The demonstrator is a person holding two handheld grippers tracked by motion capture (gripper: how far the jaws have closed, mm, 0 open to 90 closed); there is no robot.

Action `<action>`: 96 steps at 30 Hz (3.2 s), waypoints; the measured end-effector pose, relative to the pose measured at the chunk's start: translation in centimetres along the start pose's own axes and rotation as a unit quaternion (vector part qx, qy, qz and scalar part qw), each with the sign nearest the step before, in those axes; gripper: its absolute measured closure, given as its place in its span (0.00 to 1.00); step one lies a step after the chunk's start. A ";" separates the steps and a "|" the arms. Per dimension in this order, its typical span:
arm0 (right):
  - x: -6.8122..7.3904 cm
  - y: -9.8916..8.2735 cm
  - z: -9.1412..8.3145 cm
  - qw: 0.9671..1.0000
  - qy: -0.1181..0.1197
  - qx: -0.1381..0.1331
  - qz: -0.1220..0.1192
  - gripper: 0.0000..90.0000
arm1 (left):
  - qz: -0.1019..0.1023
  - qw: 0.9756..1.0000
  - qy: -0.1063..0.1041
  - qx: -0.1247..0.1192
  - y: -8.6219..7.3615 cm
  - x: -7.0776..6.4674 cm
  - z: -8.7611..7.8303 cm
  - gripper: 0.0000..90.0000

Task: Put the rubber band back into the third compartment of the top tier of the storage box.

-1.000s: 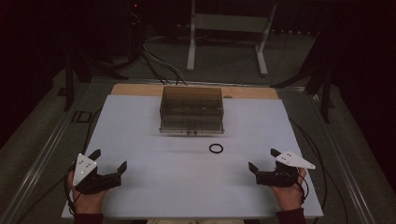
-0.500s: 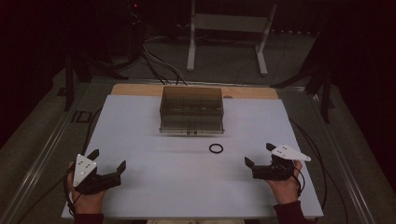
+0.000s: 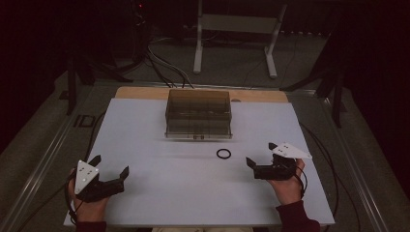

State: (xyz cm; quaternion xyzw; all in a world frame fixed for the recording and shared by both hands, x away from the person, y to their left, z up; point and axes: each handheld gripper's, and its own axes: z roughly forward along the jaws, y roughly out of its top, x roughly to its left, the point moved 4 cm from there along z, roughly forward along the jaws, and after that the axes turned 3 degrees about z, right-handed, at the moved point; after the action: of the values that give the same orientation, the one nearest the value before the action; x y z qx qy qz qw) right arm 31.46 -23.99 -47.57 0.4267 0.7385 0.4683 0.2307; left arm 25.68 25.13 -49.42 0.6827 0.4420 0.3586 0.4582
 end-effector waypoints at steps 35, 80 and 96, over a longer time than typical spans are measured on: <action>0.8 1.9 5.7 0.999 0.021 0.038 0.008 0.00 | -0.004 1.000 -0.005 0.009 -0.4 -0.1 0.3 0.01; 1.2 -1.7 11.6 0.988 0.038 0.149 0.023 0.50 | -0.005 1.000 -0.007 0.008 -0.6 -0.2 0.4 0.01; 1.2 -2.1 11.7 0.987 0.035 0.157 0.019 0.67 | -0.005 1.000 -0.009 0.011 -0.6 -0.3 0.6 0.01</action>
State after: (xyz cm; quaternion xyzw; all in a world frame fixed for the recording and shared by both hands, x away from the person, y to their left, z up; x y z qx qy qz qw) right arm 38.64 -17.57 -54.73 0.4551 0.8019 0.3659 0.1261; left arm 25.92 24.79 -50.25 0.6884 0.4451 0.3459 0.4565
